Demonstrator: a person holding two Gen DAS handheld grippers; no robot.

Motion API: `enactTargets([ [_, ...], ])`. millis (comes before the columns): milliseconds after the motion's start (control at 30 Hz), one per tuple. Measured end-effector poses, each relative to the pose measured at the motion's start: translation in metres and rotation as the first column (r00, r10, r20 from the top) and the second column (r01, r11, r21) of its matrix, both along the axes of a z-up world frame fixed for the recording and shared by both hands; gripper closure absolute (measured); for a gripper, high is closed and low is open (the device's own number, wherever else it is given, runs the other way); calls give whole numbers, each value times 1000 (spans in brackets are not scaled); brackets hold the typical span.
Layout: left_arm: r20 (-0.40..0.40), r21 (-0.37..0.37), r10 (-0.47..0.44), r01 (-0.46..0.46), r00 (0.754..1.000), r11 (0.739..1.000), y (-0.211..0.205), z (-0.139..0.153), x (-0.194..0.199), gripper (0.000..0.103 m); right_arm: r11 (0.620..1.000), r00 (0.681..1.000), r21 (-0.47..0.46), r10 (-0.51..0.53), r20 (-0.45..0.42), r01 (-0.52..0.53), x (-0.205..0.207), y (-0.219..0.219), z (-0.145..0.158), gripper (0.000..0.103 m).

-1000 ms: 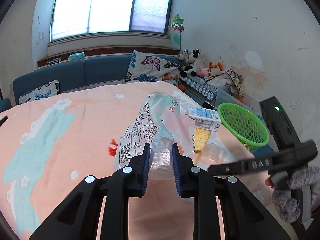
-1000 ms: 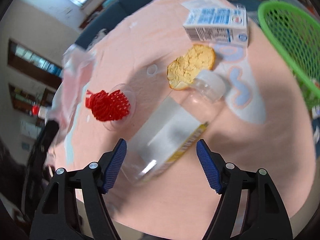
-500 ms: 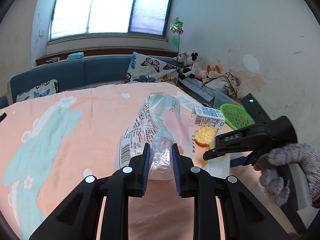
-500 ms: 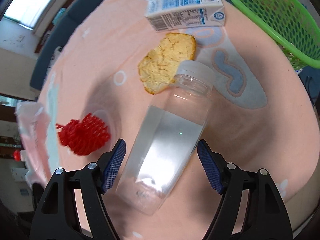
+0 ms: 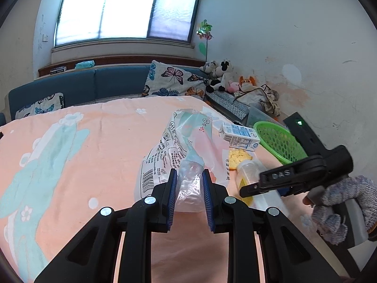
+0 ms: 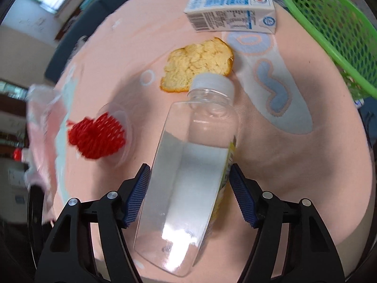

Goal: Collect trash
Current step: 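Grasp the clear water bottle with the right gripper while the left holds the plastic bag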

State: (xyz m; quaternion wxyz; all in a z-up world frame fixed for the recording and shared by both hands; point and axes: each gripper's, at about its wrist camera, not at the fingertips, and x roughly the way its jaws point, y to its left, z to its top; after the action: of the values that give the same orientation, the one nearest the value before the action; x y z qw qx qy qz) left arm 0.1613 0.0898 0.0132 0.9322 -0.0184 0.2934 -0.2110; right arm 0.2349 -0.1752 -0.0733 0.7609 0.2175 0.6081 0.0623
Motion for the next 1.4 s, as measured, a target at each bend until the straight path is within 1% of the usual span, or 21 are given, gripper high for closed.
enactTargets([
  [233,8,8,-19,19,1000,1000,-18,6,2,82,993,998,107,41,43,-45,-19,-23,11,36],
  [333,3,-4,-23,23,1000,1000,-26,10,5,82,983,996,169,59,64,-69,-25,-35,17,36],
  [433,3,-3,-21,21,1000,1000,-32,11,6,82,974,993,206,75,88,-92,-20,-36,25,40],
  [500,2,-2,-17,17,1000,1000,-37,13,8,82,964,993,248,74,96,-96,-15,-40,26,40],
  [567,2,-3,-13,13,1000,1000,-42,14,9,82,965,992,239,91,84,-109,-11,-38,22,40],
  [600,2,-3,-11,11,1000,1000,-44,15,11,82,967,991,224,103,87,-120,-10,-37,19,40],
  [700,1,2,-6,6,1000,1000,-47,15,11,82,960,984,224,149,95,-167,-11,-33,9,40],
  [833,-17,23,4,-4,1000,1000,-49,9,11,82,959,973,176,208,96,-222,-15,-22,-3,39],
  [933,-26,27,9,-8,1000,1000,-52,10,12,82,959,959,88,259,119,-270,-20,-11,-7,37],
  [967,-26,28,9,-8,1000,1000,-53,10,12,82,958,953,45,275,128,-282,-23,-7,-6,33],
  [1033,-29,30,11,-10,1000,999,-53,10,13,82,955,944,-30,296,145,-295,-26,2,-4,32],
  [1067,-31,29,11,-10,999,1000,-52,9,13,82,950,938,-86,312,152,-301,-28,8,-2,32],
  [1133,-34,25,13,-13,999,1000,-50,8,13,82,943,934,-134,324,149,-306,-31,13,-2,32],
  [1200,-36,21,13,-13,999,1000,-47,7,12,82,939,936,-154,327,131,-307,-32,19,-6,32],
  [1233,-38,20,14,-13,999,1000,-48,7,11,82,938,937,-167,325,126,-303,-32,20,-8,32],
  [1300,-39,21,15,-14,999,1000,-50,7,11,82,930,935,-215,329,129,-298,-34,24,-9,38],
  [1333,-39,22,14,-13,999,1000,-49,6,11,82,924,933,-235,337,128,-302,-35,25,-10,43],
  [1367,-38,22,14,-14,999,1000,-49,6,10,82,922,932,-245,339,128,-301,-34,27,-10,46],
  [1400,-38,23,14,-13,999,1000,-49,6,9,82,923,931,-241,338,134,-300,-35,25,-9,46],
])
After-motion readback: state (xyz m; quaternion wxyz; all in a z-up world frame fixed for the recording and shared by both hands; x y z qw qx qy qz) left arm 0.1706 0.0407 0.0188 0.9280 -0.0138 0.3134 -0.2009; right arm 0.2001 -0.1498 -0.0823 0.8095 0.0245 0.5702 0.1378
